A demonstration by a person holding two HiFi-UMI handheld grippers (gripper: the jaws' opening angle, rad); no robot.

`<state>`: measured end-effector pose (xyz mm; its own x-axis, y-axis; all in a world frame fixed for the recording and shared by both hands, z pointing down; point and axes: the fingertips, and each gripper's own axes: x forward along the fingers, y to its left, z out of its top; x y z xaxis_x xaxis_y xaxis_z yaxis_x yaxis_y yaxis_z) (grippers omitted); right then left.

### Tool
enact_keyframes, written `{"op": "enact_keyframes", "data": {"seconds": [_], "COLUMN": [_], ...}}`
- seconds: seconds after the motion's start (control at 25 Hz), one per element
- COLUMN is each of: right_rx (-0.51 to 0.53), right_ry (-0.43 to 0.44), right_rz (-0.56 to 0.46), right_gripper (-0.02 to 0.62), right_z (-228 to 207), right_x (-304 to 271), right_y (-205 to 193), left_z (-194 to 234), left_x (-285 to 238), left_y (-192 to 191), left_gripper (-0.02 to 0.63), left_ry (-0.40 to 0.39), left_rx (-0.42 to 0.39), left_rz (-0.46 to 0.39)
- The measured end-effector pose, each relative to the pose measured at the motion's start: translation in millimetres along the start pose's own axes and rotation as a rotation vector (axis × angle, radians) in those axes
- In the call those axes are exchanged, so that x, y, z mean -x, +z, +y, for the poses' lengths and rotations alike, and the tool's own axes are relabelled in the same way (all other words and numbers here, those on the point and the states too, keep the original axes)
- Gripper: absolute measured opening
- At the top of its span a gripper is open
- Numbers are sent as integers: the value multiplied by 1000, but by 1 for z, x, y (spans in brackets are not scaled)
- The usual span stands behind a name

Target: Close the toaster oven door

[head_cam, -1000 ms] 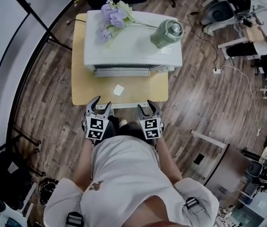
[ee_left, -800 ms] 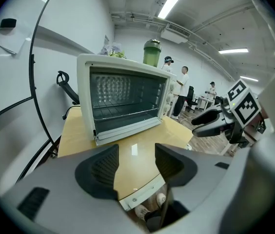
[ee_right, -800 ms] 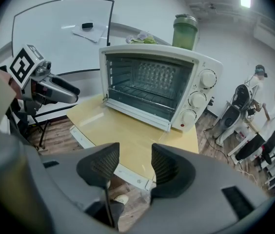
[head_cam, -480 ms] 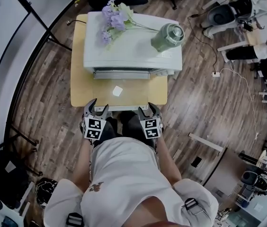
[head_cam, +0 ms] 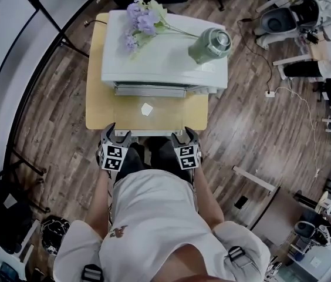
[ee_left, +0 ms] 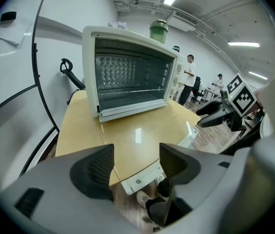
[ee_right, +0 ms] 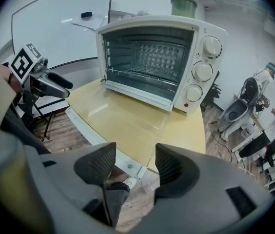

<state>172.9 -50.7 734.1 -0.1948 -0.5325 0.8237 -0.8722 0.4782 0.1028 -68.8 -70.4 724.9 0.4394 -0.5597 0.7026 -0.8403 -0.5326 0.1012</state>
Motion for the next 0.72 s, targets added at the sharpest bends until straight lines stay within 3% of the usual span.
{"op": "enact_keyframes", "data": {"seconds": [0.72], "right_rx": [-56], "right_ry": [77], "right_rz": [82], "right_gripper": [393], "right_z": [0], "right_x": [-42], "right_y": [-42], "left_z": [6], "left_x": [-24], "left_y": [-47], "left_gripper": [362], "left_ry": [10], "left_rx": [-5], "left_rz": [130]}}
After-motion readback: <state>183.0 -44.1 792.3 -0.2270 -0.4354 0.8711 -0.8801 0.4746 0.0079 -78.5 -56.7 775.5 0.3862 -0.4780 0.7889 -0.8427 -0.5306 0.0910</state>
